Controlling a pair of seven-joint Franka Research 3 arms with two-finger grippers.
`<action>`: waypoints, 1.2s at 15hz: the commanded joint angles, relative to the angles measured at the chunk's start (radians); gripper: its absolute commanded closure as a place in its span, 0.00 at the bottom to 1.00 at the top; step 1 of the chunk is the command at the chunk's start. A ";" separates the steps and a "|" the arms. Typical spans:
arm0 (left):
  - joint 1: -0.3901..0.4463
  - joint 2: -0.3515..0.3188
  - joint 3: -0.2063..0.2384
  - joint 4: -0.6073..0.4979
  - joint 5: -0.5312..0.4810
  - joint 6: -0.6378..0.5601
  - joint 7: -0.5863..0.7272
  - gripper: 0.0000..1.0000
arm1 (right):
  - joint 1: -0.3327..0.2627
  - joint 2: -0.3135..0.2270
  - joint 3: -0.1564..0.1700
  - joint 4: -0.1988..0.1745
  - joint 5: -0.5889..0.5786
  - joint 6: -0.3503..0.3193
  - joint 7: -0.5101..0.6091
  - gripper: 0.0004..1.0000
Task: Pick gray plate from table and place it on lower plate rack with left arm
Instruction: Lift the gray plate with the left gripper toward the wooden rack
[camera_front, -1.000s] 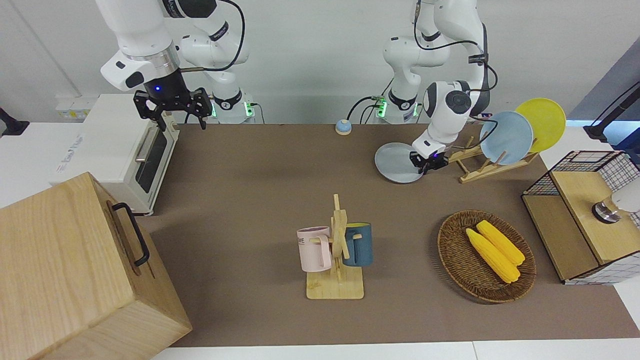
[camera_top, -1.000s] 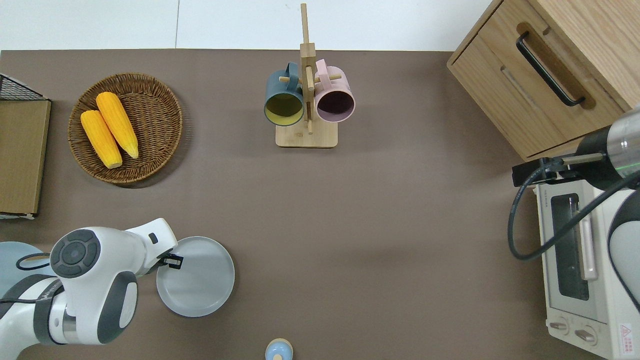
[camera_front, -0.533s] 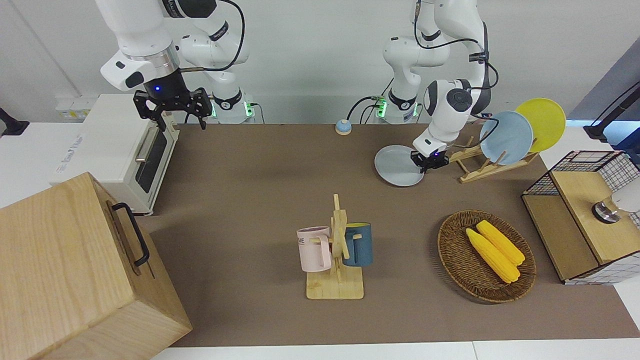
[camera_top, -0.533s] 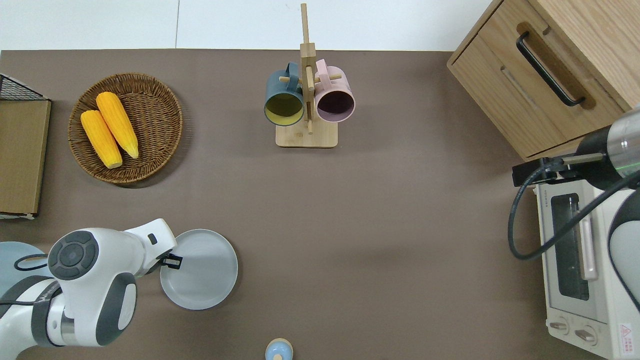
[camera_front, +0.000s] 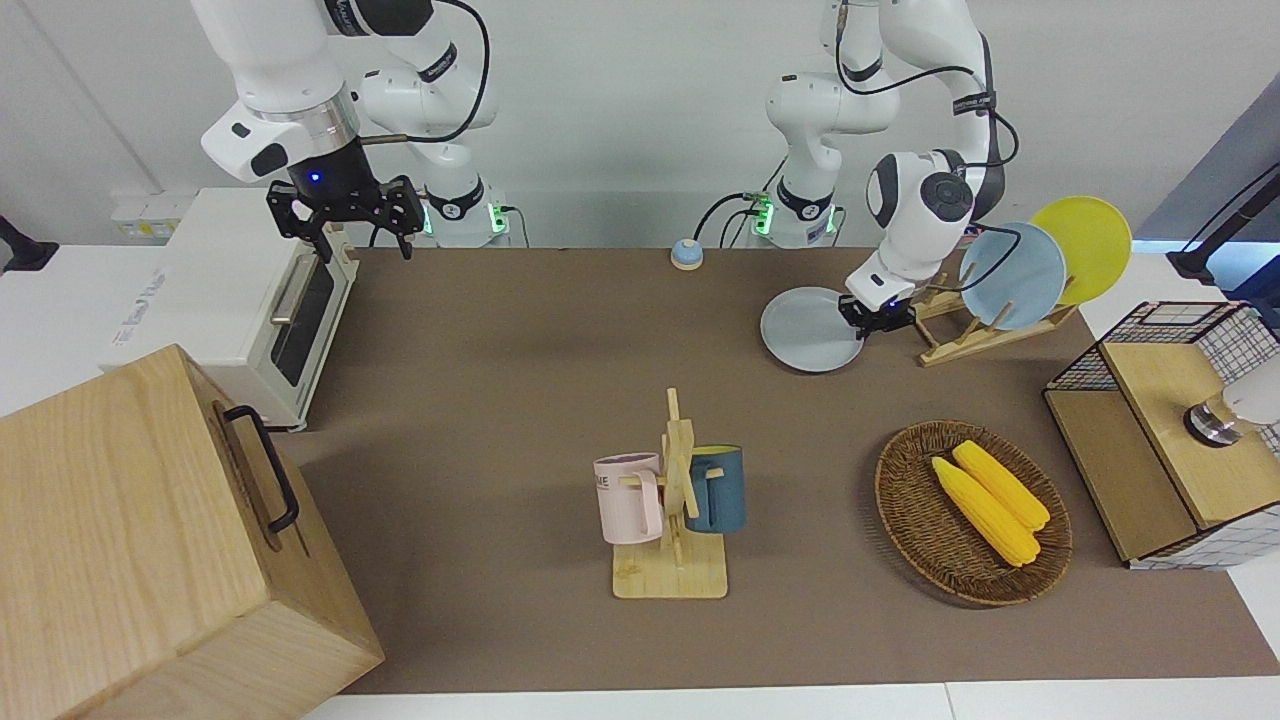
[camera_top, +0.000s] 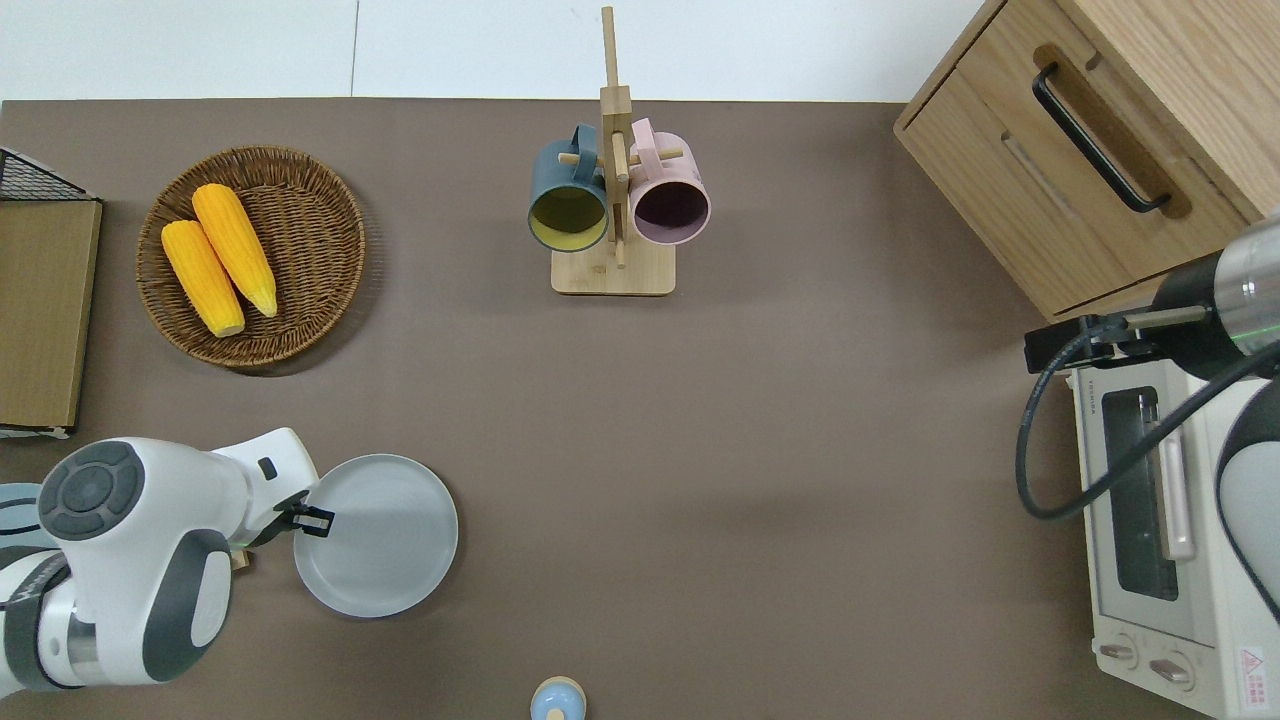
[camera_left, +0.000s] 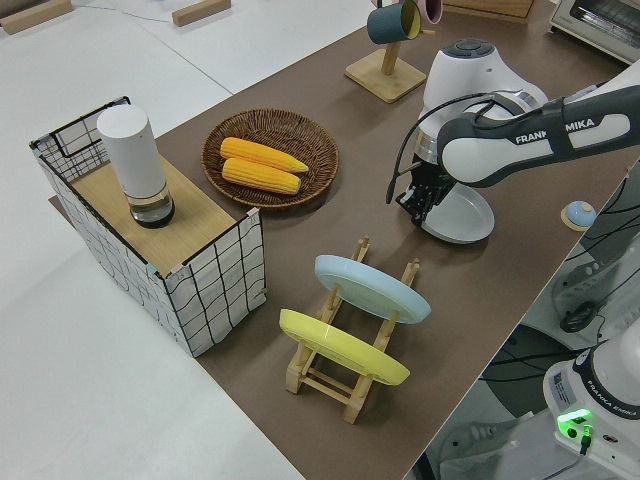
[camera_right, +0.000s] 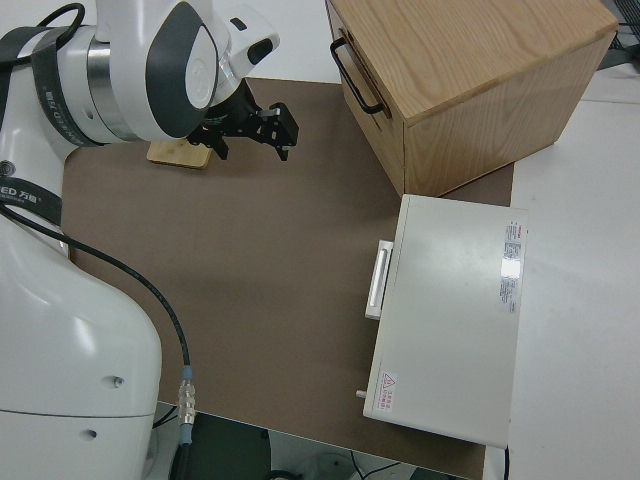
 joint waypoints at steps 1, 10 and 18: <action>0.005 -0.013 0.014 0.088 0.012 -0.135 0.020 1.00 | -0.023 0.010 0.021 0.020 -0.003 -0.016 0.013 0.02; 0.014 -0.083 0.050 0.336 0.038 -0.491 0.008 1.00 | -0.023 0.010 0.021 0.020 -0.003 -0.016 0.013 0.02; 0.014 -0.109 0.085 0.464 0.096 -0.634 0.009 1.00 | -0.023 0.010 0.021 0.020 -0.003 -0.016 0.013 0.02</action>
